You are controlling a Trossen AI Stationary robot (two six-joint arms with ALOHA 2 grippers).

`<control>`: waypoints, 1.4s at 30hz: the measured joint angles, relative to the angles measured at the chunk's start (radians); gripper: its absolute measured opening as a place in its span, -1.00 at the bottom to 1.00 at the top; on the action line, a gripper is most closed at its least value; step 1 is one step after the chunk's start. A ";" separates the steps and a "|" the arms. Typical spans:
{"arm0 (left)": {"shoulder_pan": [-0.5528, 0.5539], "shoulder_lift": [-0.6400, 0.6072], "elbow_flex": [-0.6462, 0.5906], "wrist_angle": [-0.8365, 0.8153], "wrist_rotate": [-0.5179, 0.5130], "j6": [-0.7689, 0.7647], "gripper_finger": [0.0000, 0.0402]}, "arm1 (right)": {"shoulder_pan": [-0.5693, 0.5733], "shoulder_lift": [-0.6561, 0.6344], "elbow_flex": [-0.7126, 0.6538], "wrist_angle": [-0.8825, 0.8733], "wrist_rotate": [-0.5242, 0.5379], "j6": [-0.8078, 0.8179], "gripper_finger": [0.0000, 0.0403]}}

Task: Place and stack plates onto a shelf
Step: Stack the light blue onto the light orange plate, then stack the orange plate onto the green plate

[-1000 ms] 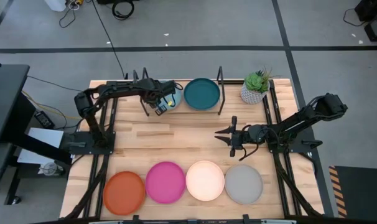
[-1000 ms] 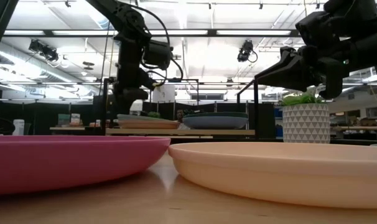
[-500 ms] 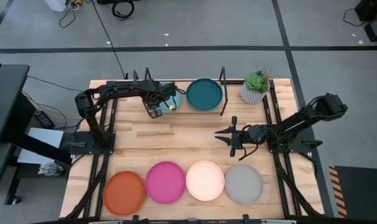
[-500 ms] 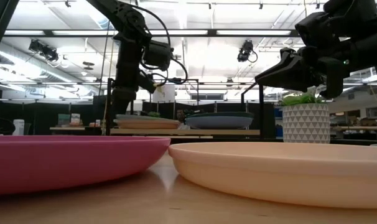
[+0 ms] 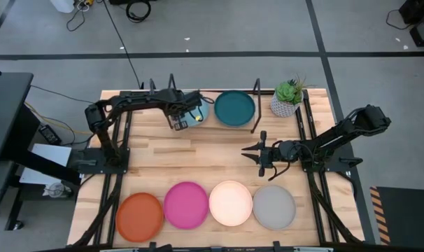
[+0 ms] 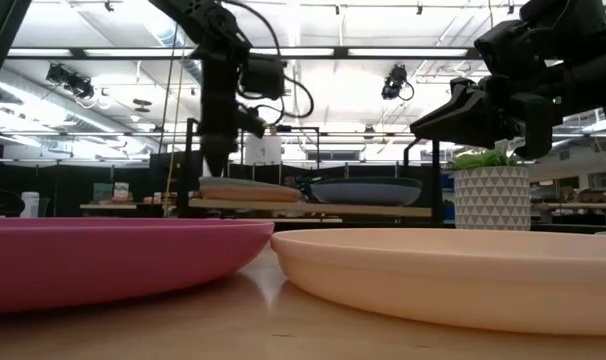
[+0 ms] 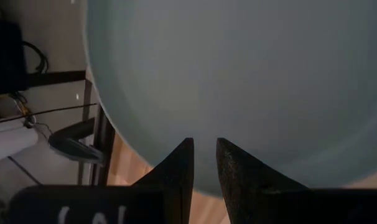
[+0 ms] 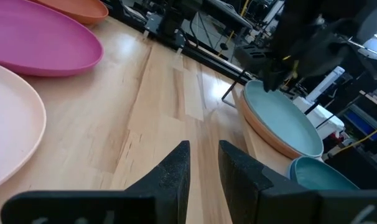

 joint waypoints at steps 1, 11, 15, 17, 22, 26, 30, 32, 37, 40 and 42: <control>0.000 0.000 0.013 0.001 -0.001 -0.019 -0.63 | 0.000 0.000 0.000 0.000 0.000 0.000 -0.56; 0.004 -0.002 0.036 0.020 0.061 -0.096 -0.63 | 0.000 0.000 0.000 -0.007 0.000 0.008 -0.56; 0.009 -0.008 0.036 0.145 0.228 -0.128 -0.63 | 0.000 0.000 0.000 -0.008 0.000 0.019 -0.56; 0.012 -0.008 0.036 0.189 0.270 -0.166 -0.63 | 0.001 0.000 0.000 -0.009 0.000 0.026 -0.56; 0.032 0.007 0.035 0.236 0.256 -0.357 -0.63 | 0.002 0.000 0.000 -0.011 0.000 0.027 -0.56; 0.001 0.054 0.037 0.209 0.169 -0.297 -0.63 | 0.002 0.000 0.000 -0.011 0.000 0.027 -0.56; -0.039 0.079 0.091 0.156 0.133 -0.240 -0.65 | 0.002 0.000 0.000 -0.011 0.000 0.029 -0.56; -0.047 0.078 0.123 0.119 0.114 -0.229 -0.68 | 0.002 0.000 0.000 -0.011 0.000 0.031 -0.56; -0.063 0.078 0.162 0.033 0.110 -0.236 -0.76 | 0.002 0.000 0.000 -0.012 -0.001 0.034 -0.56; -0.094 0.077 0.162 -0.033 0.158 -0.194 -0.77 | 0.002 0.000 0.000 -0.022 0.000 0.035 -0.56; -0.125 0.070 0.162 -0.083 0.258 -0.127 -0.78 | 0.002 0.000 0.000 -0.031 -0.001 0.034 -0.56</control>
